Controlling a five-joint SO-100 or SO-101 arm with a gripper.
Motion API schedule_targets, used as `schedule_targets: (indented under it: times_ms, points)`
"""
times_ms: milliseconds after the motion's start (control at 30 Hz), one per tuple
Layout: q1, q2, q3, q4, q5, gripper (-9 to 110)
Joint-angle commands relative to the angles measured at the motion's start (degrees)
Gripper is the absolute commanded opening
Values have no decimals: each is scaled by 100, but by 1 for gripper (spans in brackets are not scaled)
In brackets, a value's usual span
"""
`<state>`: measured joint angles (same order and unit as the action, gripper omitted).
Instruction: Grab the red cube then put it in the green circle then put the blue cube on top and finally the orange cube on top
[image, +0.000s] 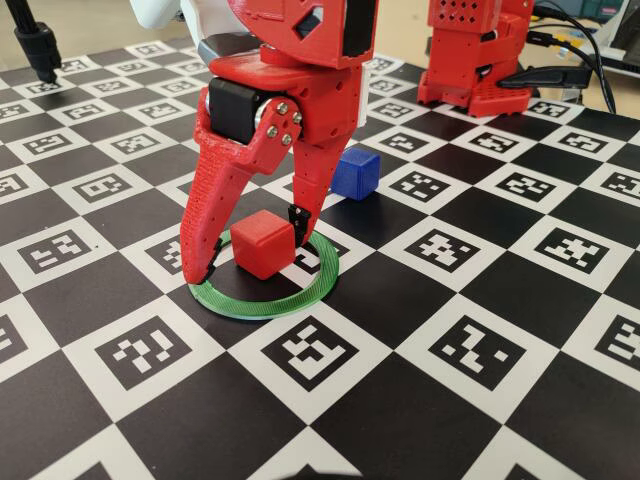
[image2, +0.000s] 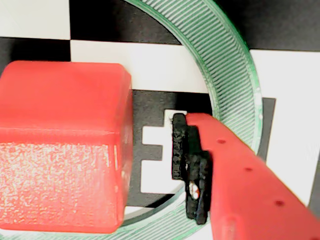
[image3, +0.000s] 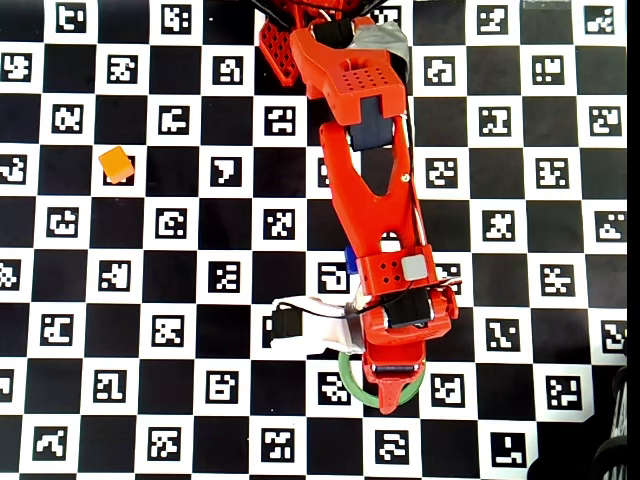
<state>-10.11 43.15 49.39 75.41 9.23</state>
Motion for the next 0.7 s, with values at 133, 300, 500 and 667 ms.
schedule_targets:
  times_ms: [133,300,500,667]
  points:
    - [88,1055,-70,193,97,47]
    - [97,1292,-167,325,123,47]
    - [105,1617,-237,545,97,47]
    - [105,1969,-167,773,149,47]
